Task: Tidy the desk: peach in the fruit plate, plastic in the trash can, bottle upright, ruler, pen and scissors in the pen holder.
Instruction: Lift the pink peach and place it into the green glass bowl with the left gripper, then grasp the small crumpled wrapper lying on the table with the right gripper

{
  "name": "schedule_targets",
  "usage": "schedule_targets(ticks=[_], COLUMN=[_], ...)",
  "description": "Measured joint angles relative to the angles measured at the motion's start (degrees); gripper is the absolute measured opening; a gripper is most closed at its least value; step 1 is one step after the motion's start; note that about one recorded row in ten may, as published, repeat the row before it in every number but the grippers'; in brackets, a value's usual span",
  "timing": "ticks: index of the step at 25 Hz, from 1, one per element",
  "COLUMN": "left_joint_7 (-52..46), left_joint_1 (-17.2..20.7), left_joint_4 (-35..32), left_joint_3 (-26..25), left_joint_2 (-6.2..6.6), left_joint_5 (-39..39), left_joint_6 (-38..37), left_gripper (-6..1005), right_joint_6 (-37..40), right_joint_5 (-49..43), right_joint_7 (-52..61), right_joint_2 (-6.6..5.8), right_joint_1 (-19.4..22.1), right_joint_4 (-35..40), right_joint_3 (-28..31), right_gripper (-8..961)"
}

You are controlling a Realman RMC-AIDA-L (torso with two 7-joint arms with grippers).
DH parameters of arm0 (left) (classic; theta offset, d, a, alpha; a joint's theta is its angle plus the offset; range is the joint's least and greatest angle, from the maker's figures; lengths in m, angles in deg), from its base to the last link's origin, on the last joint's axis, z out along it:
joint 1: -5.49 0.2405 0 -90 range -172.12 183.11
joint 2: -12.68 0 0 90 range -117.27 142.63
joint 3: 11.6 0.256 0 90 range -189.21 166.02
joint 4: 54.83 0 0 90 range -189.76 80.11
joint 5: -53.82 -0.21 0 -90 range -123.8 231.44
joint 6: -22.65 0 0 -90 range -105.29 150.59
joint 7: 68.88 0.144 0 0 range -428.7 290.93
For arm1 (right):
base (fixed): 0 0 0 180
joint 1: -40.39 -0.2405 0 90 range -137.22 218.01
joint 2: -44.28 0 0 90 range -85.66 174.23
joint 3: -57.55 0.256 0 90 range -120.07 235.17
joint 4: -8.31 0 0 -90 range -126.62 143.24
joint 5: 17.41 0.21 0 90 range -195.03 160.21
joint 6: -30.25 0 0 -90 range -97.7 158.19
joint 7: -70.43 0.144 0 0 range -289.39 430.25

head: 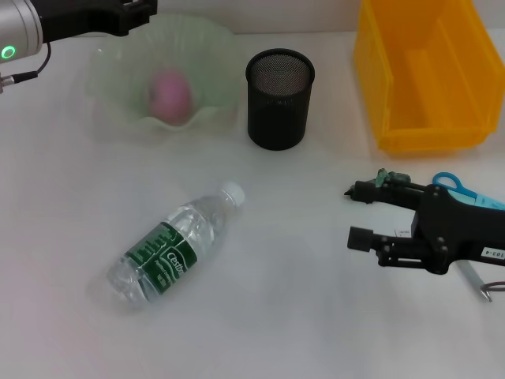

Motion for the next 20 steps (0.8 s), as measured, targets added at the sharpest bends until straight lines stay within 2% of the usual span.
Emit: schedule_targets(ticks=[3,6,7,8,9,10,11,12,13,14,15,16,17,18,19,20], left_joint_7=[0.00,-0.59,-0.59,-0.74,-0.74,-0.37,0.02,0.37,1.61,1.73,2.64,2.64,3.07,3.55,3.67,3.76], left_joint_1=[0.50,1.58,1.58,1.60,1.60,2.27,2.96,3.52,5.89,6.20,8.07,8.07,8.93,10.20,10.82,11.34], left_joint_4=[-0.54,-2.12,-2.12,-2.18,-2.18,-2.28,-2.67,-3.07,-4.56,-4.73,-5.46,-5.46,-5.45,-5.04,-4.85,-4.79], left_joint_3=[-0.02,-0.03,-0.03,-0.15,-0.15,-1.21,-1.62,-1.90,-2.09,-2.04,-1.71,-1.71,-1.59,-1.53,-1.55,-1.56], left_joint_2=[0.07,1.23,1.23,2.03,2.03,2.61,2.41,2.23,1.56,1.52,1.29,1.29,1.27,1.40,1.51,1.55], left_joint_5=[0.95,2.03,2.03,2.14,2.14,2.96,3.18,3.44,3.82,3.83,3.79,3.79,3.70,3.63,3.59,3.60], left_joint_6=[-1.50,-12.30,-12.30,-17.97,-17.97,-30.81,-33.76,-35.98,-39.28,-39.44,-40.41,-40.41,-40.80,-41.30,-41.45,-41.52], left_gripper=[378,483,519,555,591,627,663,685,707,730,752,774,796,796,796,796], right_joint_6=[-0.86,-1.11,-1.10,-1.08,-1.08,-0.94,-0.94,-0.15,-0.15,0.66,2.69,2.69,4.12,7.74,7.74,11.10], right_joint_5=[0.00,0.00,-0.01,-0.08,-0.08,-0.49,-0.49,-1.35,-1.35,-2.22,-4.51,-4.51,-6.19,-10.37,-10.37,-13.79], right_joint_7=[0.01,1.34,2.73,4.80,4.80,10.59,10.59,17.44,17.44,21.40,27.71,27.71,31.43,39.60,39.60,45.78], right_joint_2=[0.01,-0.06,-0.20,-0.42,-0.42,-0.95,-0.95,-1.47,-1.47,-1.73,-1.84,-1.84,-1.87,-1.94,-1.94,-2.14], right_joint_1=[-0.01,-0.16,-0.23,-0.23,-0.23,0.03,0.03,0.41,0.41,0.52,0.40,0.40,-0.01,-1.64,-1.64,-3.97], right_joint_4=[-0.57,-0.35,0.40,1.81,1.81,6.56,6.56,13.18,13.18,18.20,27.43,27.43,33.09,45.07,45.07,54.76], right_joint_3=[2.00,3.79,4.01,3.97,3.97,3.78,3.78,3.64,3.64,3.63,3.63,3.63,3.52,3.26,3.26,2.69], right_gripper=[762,760,760,759,758,758,757,756,756,755,754,754,753,752,752,751])
